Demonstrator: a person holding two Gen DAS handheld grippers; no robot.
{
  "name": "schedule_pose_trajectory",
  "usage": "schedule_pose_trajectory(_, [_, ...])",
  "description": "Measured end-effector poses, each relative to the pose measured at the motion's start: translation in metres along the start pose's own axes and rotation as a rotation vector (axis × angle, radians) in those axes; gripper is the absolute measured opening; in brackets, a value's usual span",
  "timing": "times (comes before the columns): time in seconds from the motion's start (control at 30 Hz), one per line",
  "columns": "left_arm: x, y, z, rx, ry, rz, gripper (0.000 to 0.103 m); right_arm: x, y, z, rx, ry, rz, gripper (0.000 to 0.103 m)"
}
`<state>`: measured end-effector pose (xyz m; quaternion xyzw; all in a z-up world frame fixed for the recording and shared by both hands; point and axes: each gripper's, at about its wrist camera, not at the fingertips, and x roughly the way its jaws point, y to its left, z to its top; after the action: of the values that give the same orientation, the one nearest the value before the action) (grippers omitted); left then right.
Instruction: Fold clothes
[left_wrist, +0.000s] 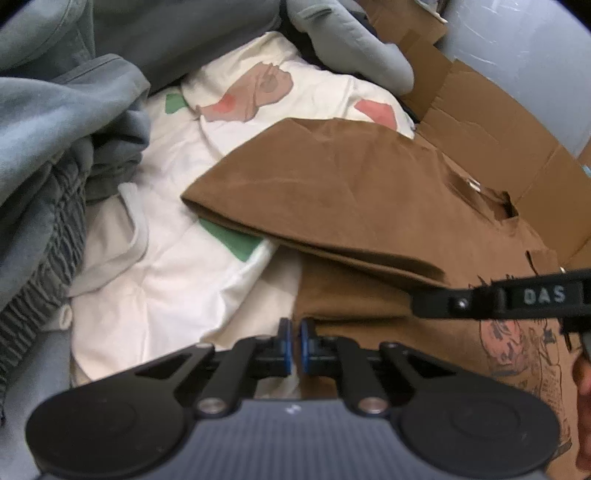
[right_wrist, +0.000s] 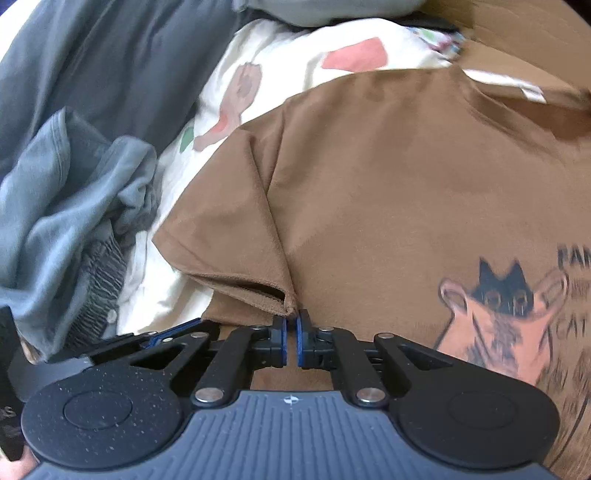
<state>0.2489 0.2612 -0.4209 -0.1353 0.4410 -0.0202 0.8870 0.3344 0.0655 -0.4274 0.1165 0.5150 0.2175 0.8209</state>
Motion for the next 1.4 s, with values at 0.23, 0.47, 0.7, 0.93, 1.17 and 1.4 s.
schedule_pose_trajectory(0.23, [-0.001,0.0,0.002,0.007,0.025,0.007,0.006,0.014,-0.011,-0.031,0.164,0.029,-0.019,0.004])
schedule_pose_trajectory(0.47, [-0.027,-0.002,0.023,0.024,-0.032,-0.01,0.013,0.002,-0.016,-0.041,0.263,0.004,-0.013,0.008])
schedule_pose_trajectory(0.7, [-0.02,0.01,0.057,0.019,-0.093,0.057,0.028,-0.013,-0.012,-0.043,0.259,-0.049,-0.021,0.014])
schedule_pose_trajectory(0.93, [0.006,0.024,0.066,-0.035,-0.095,0.171,0.028,-0.021,-0.009,-0.042,0.21,-0.085,-0.034,0.025])
schedule_pose_trajectory(1.17, [0.021,0.032,0.061,-0.064,-0.091,0.163,0.026,-0.022,-0.009,-0.047,0.188,-0.097,-0.041,0.025])
schedule_pose_trajectory(1.4, [0.015,0.033,0.062,-0.079,-0.079,0.115,0.005,-0.025,-0.006,-0.038,0.135,-0.135,-0.044,0.025])
